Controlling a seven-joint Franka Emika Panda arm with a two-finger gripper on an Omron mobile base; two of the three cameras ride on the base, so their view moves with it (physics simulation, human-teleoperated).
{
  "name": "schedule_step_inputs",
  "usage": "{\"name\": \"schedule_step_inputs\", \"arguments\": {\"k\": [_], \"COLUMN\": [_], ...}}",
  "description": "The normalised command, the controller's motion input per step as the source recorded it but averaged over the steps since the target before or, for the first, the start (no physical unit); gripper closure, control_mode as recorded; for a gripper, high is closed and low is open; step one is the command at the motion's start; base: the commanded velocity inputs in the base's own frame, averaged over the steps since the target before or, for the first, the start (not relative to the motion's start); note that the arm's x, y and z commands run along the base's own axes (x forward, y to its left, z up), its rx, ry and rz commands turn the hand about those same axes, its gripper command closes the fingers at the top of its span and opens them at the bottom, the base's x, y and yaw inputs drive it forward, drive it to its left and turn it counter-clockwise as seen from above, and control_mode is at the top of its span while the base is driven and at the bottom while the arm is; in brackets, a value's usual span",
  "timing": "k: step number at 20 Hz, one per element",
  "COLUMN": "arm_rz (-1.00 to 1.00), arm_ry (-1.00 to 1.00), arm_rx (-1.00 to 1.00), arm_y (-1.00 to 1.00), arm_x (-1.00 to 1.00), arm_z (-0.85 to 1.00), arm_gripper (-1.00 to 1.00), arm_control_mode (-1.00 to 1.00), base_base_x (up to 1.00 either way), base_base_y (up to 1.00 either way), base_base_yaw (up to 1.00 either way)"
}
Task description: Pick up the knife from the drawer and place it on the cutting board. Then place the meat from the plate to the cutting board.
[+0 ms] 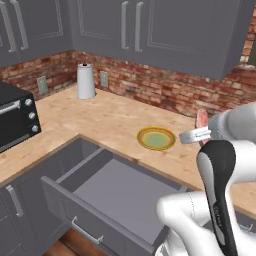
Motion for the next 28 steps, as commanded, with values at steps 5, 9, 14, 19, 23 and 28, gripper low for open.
{"name": "schedule_step_inputs", "arguments": {"k": [5,9,14,19,23,28], "arm_rz": [0.0,0.0,0.0,0.0,0.0,0.0], "arm_ry": [-0.06,0.0,0.0,0.0,0.0,0.0], "arm_rx": [0.0,0.0,0.0,0.0,0.0,0.0], "arm_y": [0.0,0.0,0.0,0.0,0.0,0.0], "arm_x": [-0.36,0.0,0.0,0.0,0.0,0.0], "arm_z": [0.1,0.0,0.0,0.0,0.0,0.0], "arm_gripper": [1.0,1.0,1.0,1.0,1.0,1.0], "arm_control_mode": [1.0,1.0,1.0,1.0,1.0,1.0], "base_base_x": [-0.6,-0.76,-0.58,-0.97,-1.0,-0.72], "base_base_y": [0.0,-0.27,-0.68,-0.69,-0.86,-1.0], "base_base_yaw": [0.0,-0.18,-0.53,-0.53,-0.48,-0.43]}}
